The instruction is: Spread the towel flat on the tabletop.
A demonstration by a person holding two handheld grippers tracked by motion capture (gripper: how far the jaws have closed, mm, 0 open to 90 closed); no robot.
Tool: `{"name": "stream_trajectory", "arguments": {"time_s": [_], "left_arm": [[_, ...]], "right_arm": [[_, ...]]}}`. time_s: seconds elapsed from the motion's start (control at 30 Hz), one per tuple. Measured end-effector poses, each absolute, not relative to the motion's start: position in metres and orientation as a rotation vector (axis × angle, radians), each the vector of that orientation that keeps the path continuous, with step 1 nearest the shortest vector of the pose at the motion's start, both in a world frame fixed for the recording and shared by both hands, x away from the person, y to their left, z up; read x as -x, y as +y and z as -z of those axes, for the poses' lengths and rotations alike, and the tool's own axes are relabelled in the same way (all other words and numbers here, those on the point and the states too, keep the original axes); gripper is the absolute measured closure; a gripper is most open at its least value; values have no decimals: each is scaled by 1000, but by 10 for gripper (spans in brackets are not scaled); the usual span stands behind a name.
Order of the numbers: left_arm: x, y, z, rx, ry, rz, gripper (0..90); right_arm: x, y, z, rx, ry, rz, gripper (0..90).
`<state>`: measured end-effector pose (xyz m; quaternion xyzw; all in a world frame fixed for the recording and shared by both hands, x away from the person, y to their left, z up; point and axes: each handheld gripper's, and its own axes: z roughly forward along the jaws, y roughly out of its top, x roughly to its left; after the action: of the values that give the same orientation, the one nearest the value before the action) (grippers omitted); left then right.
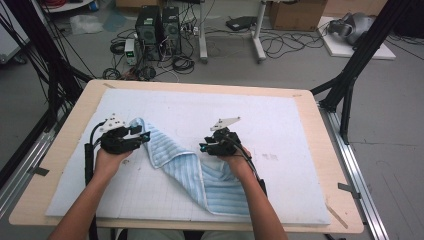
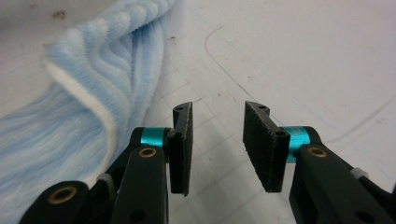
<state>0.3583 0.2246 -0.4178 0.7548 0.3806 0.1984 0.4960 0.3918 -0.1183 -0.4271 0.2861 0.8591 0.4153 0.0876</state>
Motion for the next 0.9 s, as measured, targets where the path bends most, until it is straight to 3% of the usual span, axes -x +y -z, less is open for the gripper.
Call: {"name": "stream_trajectory", "arguments": {"time_s": [0.13, 0.3, 0.33, 0.37, 0.4, 0.43, 0.47, 0.6, 0.9], "left_arm": [[-357, 209, 429, -1914, 860, -425, 389], [-355, 192, 440, -2073, 834, -465, 376], [-354, 190, 442, -2106, 822, -487, 405], [-353, 188, 443, -2138, 800, -496, 553], [-353, 187, 444, -2154, 780, -505, 553], [-351, 187, 443, -2157, 761, -499, 753], [-349, 188, 440, -2160, 747, -511, 833], [-346, 208, 434, -2109, 771, -467, 850], [-341, 257, 430, -2038, 897, -507, 855]], "right_arm": [[-394, -114, 428, -858, 2553, -1223, 610], [-397, -119, 428, -903, 2535, -1225, 593], [-397, -120, 429, -908, 2534, -1227, 592], [-398, -120, 428, -926, 2524, -1235, 589], [-398, -120, 428, -926, 2524, -1235, 589], [-399, -117, 428, -935, 2520, -1245, 589], [-399, -115, 427, -931, 2520, -1243, 590], [-405, -102, 427, -919, 2537, -1254, 590], [-414, -46, 435, -823, 2660, -1220, 572]]}}
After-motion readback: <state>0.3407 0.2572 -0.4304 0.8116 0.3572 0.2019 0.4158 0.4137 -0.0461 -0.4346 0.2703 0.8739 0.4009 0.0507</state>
